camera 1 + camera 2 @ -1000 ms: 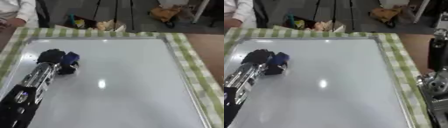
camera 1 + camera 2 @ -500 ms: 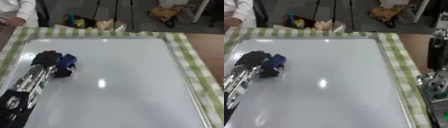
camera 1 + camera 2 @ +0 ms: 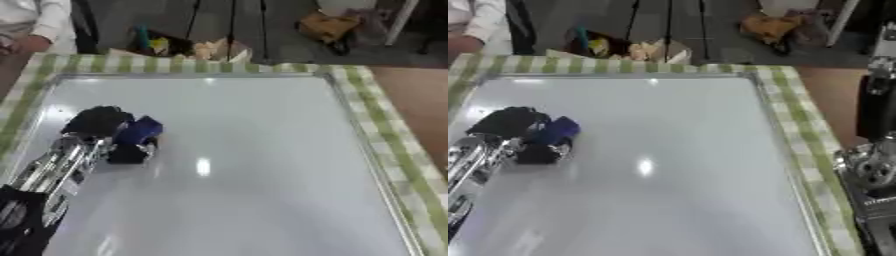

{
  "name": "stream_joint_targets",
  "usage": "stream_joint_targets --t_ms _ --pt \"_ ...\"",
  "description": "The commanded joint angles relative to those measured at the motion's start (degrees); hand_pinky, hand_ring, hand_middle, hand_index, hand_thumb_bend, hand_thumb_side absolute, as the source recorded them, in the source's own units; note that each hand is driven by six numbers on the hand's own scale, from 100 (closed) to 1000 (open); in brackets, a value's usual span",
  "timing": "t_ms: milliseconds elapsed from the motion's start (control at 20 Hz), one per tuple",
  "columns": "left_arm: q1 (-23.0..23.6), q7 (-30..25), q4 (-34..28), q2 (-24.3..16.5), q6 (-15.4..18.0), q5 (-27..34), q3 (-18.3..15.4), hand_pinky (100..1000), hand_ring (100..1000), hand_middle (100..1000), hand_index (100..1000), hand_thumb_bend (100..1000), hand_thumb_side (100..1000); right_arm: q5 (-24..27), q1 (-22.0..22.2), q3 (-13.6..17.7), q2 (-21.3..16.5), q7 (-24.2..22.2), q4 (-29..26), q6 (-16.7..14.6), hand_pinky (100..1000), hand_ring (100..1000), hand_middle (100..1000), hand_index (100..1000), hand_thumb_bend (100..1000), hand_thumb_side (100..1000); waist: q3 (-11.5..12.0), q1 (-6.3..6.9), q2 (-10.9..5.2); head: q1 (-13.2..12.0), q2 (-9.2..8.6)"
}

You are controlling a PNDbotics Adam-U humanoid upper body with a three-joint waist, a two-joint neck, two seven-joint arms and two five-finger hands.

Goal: Wipe the whiteboard clean with a brush.

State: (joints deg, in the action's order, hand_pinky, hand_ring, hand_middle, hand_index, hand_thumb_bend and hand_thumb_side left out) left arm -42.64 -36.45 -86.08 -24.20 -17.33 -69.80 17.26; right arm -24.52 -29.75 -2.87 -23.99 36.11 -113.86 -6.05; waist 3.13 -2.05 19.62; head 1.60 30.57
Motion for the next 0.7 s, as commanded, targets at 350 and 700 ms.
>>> stream_joint_targets --t_ms 350,700 --pt "3.3 -3.5 -8.2 -3.7 0.5 3.2 2.2 100 370 446 751 100 886 -0.2 -0.8 0.4 -1.5 0.2 -0.7 -0.1 812 854 723 811 100 1000 0.2 0.27 -1.20 0.2 -0.57" --pt "4.6 -5.2 -11.1 -3.7 0.1 0.0 2.6 100 382 454 759 100 946 -0.2 -0.7 0.5 -1.5 0.3 -0.7 -0.1 812 853 722 811 100 1000 0.4 0.22 -1.32 0.1 -0.60"
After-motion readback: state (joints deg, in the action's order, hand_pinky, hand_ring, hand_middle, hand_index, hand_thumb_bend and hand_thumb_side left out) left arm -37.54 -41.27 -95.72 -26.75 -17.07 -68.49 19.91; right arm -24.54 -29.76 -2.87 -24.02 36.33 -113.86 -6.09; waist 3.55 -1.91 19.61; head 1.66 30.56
